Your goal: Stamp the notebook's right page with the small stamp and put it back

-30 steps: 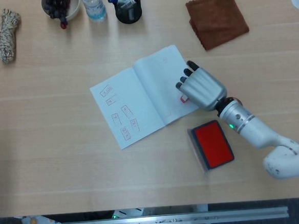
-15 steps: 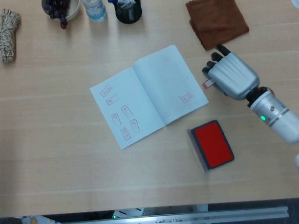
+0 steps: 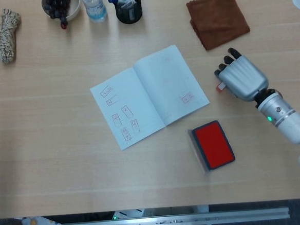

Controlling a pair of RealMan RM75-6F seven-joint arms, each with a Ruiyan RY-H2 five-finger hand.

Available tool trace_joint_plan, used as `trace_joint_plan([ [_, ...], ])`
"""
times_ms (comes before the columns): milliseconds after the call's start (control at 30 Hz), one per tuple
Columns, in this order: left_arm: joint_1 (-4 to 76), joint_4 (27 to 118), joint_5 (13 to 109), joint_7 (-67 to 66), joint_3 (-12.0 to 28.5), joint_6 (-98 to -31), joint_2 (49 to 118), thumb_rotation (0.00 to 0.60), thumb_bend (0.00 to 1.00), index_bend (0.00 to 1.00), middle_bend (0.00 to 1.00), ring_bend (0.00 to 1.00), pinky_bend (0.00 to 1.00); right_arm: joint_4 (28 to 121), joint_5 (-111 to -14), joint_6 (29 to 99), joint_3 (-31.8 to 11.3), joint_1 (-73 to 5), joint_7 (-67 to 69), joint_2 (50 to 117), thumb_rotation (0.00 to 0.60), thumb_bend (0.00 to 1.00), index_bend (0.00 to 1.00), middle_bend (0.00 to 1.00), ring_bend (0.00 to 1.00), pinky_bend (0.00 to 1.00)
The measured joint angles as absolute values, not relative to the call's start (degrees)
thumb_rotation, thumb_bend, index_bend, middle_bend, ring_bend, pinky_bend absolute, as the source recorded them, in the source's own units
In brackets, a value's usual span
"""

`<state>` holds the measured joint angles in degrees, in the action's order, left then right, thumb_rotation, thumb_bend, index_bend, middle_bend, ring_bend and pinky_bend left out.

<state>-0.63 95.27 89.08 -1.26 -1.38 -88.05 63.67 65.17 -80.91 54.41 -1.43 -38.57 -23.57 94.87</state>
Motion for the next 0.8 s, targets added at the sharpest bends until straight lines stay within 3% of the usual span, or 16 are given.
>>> trace_joint_plan([
  [233,-0.7,95.04,88.96,-1.1,-1.41,-88.05,63.73,0.6,0.28,0.14,0.11,0.1,0.03,62.38,-81.14,53.71,-1.16,-38.49,-23.09,96.85,0.6,0.41,0.73,0.5,0.31,0.2],
  [800,-0.73,94.6,89.01,-0.86,-1.5,-87.96,63.96,0.6,0.28,0.14,0.11,0.1,0.03,61.8,-81.7,53.77,-1.06,-37.81,-22.64,97.01,0.6,0.34,0.54,0.45,0.27,0.19],
])
